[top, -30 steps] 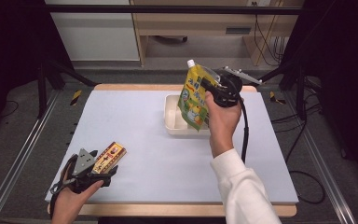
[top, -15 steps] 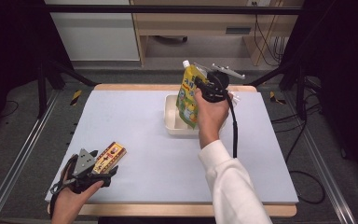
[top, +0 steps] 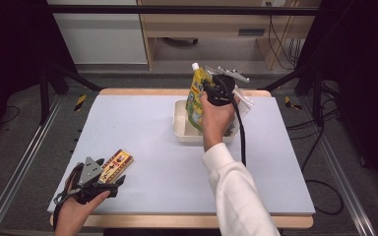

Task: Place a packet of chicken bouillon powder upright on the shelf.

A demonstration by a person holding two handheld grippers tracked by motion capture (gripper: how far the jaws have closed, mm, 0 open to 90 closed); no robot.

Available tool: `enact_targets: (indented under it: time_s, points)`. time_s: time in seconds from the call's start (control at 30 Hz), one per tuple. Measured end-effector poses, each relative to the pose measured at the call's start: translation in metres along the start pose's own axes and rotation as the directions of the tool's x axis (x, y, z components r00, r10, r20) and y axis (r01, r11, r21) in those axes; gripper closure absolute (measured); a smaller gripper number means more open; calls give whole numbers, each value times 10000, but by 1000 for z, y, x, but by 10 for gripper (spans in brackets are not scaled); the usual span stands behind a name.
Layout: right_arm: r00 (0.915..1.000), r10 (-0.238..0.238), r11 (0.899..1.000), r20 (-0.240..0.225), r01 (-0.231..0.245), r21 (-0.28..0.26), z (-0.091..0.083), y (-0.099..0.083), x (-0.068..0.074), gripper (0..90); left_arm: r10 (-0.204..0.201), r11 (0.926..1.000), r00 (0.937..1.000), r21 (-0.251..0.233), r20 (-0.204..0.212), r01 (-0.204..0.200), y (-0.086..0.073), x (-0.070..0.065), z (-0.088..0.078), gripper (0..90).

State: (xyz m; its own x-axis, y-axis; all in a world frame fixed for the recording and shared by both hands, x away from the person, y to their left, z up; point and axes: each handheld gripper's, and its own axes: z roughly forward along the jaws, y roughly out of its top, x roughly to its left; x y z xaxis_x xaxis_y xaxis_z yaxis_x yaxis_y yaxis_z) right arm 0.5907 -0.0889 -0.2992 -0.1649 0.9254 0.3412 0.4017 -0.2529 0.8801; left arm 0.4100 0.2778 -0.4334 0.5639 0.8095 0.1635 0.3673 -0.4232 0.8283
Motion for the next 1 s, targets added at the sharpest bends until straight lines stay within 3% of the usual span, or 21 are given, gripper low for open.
enact_targets:
  time_s: [0.27, 0.67, 0.87, 1.0]
  points:
    - [9995, -86, 9997, 290, 93, -229, 3, -3, 3, 900, 45, 10000, 10000, 7, -3, -45, 0, 0, 0, 91]
    - [9999, -44, 10000, 142, 45, -31, 9, -4, 4, 900, 104, 9999, 9999, 29, 25, -104, 1, -1, 1, 92]
    - [9995, 225, 9997, -239, -225, 8, 12, -7, 8, 900, 167, 9998, 9999, 63, -16, -167, 1, -1, 0, 92]
    - [9983, 244, 9990, -531, -263, -350, 14, -12, 9, 900, 191, 9998, 9998, 30, -47, -191, 1, -1, 0, 92]
